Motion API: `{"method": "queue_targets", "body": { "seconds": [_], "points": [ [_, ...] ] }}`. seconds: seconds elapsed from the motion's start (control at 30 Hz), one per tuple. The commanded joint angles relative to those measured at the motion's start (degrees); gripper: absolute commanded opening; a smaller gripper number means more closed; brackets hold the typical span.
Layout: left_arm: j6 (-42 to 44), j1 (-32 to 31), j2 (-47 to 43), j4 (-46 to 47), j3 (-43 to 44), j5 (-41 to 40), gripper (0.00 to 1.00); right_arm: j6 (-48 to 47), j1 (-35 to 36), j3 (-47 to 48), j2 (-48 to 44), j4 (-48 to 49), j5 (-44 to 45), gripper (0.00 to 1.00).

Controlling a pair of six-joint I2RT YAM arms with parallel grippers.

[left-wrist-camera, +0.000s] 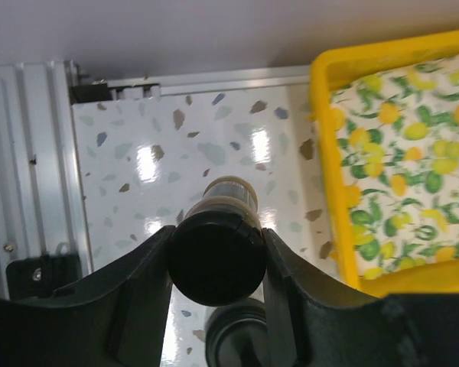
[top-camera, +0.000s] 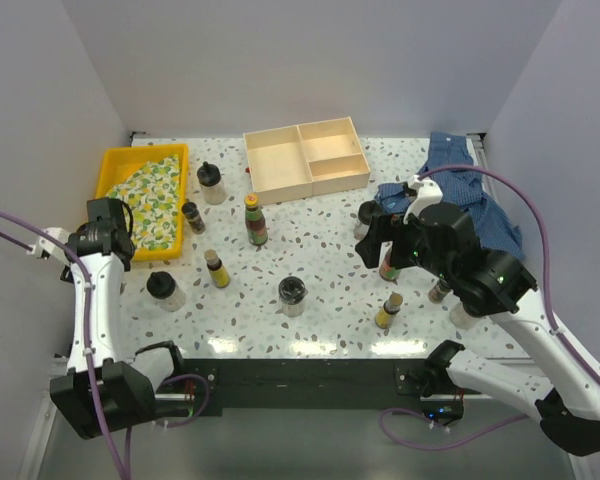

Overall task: Organize the condiment bottles
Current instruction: Pick up the bottle from the center of the board, then place the bottle in the storage box.

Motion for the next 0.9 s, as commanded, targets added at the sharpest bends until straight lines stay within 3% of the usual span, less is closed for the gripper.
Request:
{"method": "queue_targets", "body": {
  "seconds": [0.0,0.27,0.43,0.57,0.87],
  "points": [
    [7.77,0.23,-2.54,4.84,8.11,-1.18,0.0,0.86,-0.02,0.24,-1.14,0.77,-0.79,0.95],
    [32.36,-2.66,-2.02,27.32,14.27,20.23,0.0,0.33,-0.02,0.42,-2.81,2.44,-1.59,0.95],
    [38.37,-10.3,0.43,36.04,18.74,28.0,0.0,-0.46,-0.02,-1.25,-4.83,3.14,-1.15,0.95],
    [41.44,-15.93,10.97,35.96,26.56,38.44,0.0,-0.98,-0.02,-2.04,-5.54,3.84,0.08,0.95],
    [49.71,-38.43,30.4,33.41,45.63,34.95,0.0,-1.6,-0.1,-2.31,-6.33,5.08,1.84,0.94]
  ]
}}
